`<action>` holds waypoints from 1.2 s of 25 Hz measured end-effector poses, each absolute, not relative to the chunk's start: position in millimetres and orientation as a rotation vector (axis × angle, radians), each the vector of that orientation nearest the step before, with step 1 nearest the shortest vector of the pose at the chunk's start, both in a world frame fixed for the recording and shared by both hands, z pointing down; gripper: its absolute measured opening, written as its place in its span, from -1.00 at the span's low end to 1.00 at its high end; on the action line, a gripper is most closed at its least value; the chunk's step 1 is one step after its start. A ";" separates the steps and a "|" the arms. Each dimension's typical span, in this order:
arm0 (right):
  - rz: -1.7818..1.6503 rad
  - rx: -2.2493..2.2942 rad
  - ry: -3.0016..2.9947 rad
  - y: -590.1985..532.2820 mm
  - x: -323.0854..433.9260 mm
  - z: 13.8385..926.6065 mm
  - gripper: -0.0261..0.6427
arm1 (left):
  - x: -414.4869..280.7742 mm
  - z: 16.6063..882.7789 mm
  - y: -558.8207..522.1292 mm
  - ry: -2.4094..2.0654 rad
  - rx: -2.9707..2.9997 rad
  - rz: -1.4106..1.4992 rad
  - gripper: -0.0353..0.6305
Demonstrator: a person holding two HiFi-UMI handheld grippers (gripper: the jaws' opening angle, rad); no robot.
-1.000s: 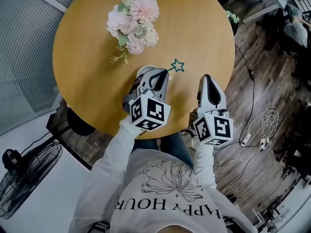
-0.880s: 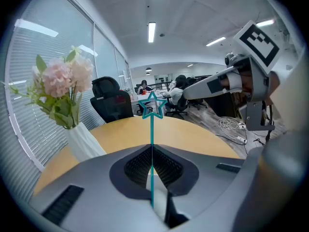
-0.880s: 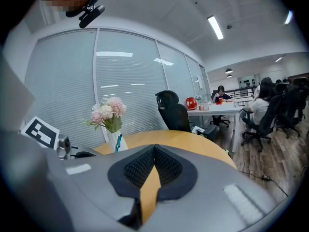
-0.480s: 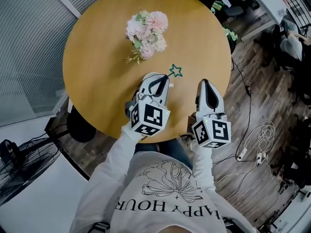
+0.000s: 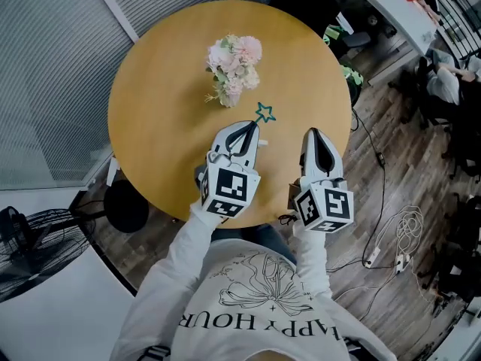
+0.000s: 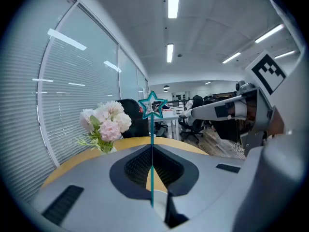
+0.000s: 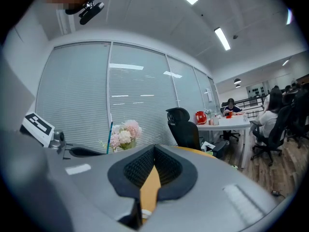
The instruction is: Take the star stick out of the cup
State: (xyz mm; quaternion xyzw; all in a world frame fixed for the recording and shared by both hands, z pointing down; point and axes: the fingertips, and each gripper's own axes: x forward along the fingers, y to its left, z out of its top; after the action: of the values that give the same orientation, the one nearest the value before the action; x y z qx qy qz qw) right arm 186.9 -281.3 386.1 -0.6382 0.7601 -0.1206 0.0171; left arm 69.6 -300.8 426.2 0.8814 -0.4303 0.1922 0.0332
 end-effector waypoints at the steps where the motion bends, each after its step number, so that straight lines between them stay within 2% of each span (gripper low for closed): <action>1: -0.365 -1.978 2.363 -280.1 186.8 381.9 -0.89 | 68.9 420.4 -299.4 -1.333 2.710 0.570 -0.86; 30: -0.131 -1.943 2.361 -276.1 185.2 307.6 -0.89 | 40.7 321.9 -283.3 -1.502 2.685 0.207 -0.86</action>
State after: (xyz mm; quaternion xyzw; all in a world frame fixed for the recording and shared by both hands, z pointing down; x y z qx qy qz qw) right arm 185.2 -276.1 307.6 -0.6342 0.7709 -0.0426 0.0405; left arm 40.7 -283.3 321.9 0.8703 -0.4870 0.0670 0.0291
